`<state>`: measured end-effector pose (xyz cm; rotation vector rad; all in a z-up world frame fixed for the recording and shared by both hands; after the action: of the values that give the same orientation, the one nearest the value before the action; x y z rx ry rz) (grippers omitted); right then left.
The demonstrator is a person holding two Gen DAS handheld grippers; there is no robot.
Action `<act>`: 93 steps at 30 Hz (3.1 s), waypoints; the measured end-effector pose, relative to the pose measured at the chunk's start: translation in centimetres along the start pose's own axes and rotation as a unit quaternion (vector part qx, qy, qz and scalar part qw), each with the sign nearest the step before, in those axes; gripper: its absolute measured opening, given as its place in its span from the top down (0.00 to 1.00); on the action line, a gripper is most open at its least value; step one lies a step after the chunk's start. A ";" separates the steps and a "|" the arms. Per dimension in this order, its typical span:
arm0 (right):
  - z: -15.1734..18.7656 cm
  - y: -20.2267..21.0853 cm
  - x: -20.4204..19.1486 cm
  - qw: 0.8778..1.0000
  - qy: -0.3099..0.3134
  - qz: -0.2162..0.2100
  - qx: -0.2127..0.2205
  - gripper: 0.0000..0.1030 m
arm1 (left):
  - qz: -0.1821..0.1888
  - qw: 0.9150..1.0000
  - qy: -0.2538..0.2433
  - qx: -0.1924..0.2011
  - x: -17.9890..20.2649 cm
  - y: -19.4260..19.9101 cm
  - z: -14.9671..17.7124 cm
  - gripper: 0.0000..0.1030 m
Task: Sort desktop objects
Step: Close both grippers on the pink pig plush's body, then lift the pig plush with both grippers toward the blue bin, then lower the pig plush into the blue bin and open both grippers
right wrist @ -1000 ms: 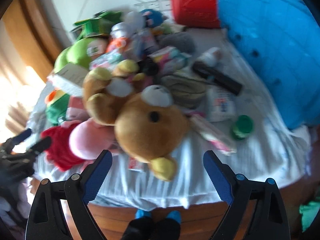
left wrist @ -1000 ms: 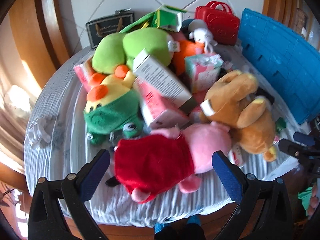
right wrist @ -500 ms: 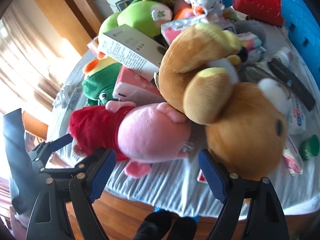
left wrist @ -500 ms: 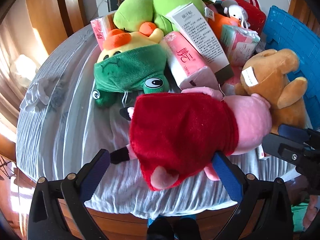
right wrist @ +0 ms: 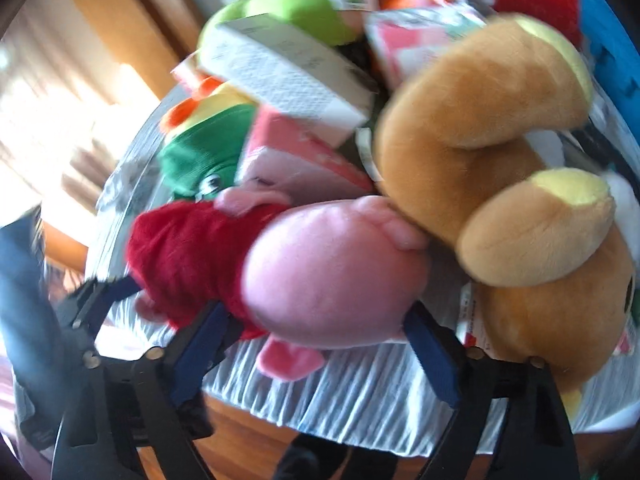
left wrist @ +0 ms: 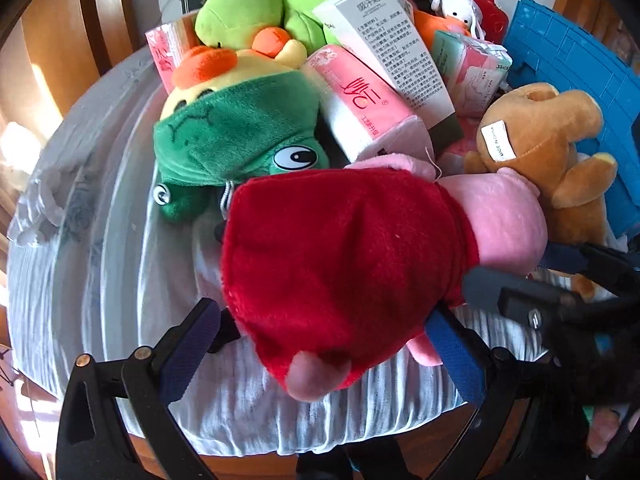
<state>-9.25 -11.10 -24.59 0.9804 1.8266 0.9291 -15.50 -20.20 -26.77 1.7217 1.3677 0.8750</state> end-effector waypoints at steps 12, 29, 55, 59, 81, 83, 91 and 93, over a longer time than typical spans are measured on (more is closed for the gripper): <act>-0.7 -2.6 -0.6 0.999 -0.008 -0.043 0.001 0.21 | -0.004 0.999 -0.046 0.014 1.0 -0.9 -1.0 0.20; 0.2 -0.9 -1.7 0.998 -0.023 -0.062 -0.009 0.19 | -0.030 0.997 -0.069 0.024 -0.4 2.8 -1.2 0.18; -1.6 -0.2 -5.5 0.997 -0.002 -0.057 0.061 0.21 | 0.026 0.988 -0.132 0.083 -0.8 5.3 -2.7 0.24; -2.0 5.2 -6.6 0.992 0.016 -0.069 0.102 0.21 | 0.018 0.982 -0.141 0.122 -1.5 8.6 -4.5 0.24; -8.3 33.2 6.6 0.951 -0.001 0.017 0.308 0.20 | 0.088 0.919 -0.248 0.295 18.9 22.2 -18.1 0.23; -8.8 36.2 9.9 0.946 -0.007 0.029 0.324 0.20 | 0.098 0.912 -0.258 0.305 23.1 23.0 -19.5 0.23; -11.2 47.5 25.7 0.934 -0.016 0.069 0.350 0.20 | 0.132 0.896 -0.278 0.319 42.8 25.2 -24.6 0.22; -12.4 49.7 29.7 0.935 -0.017 0.074 0.347 0.20 | 0.137 0.899 -0.277 0.311 47.1 25.0 -25.5 0.22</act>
<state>-17.68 33.35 13.65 1.5633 2.1145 0.3234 -16.93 25.99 10.01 2.4489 1.0736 0.0174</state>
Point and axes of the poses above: each gripper's, at about its wrist camera, not at the fingertips, and y roughly against the way its jaws point, x to its right, z to its underside, the point moved 6 cm from there along -y, roughly the way its jaws point, and after that the axes turned 7 degrees about -y, right-handed, at the moved point
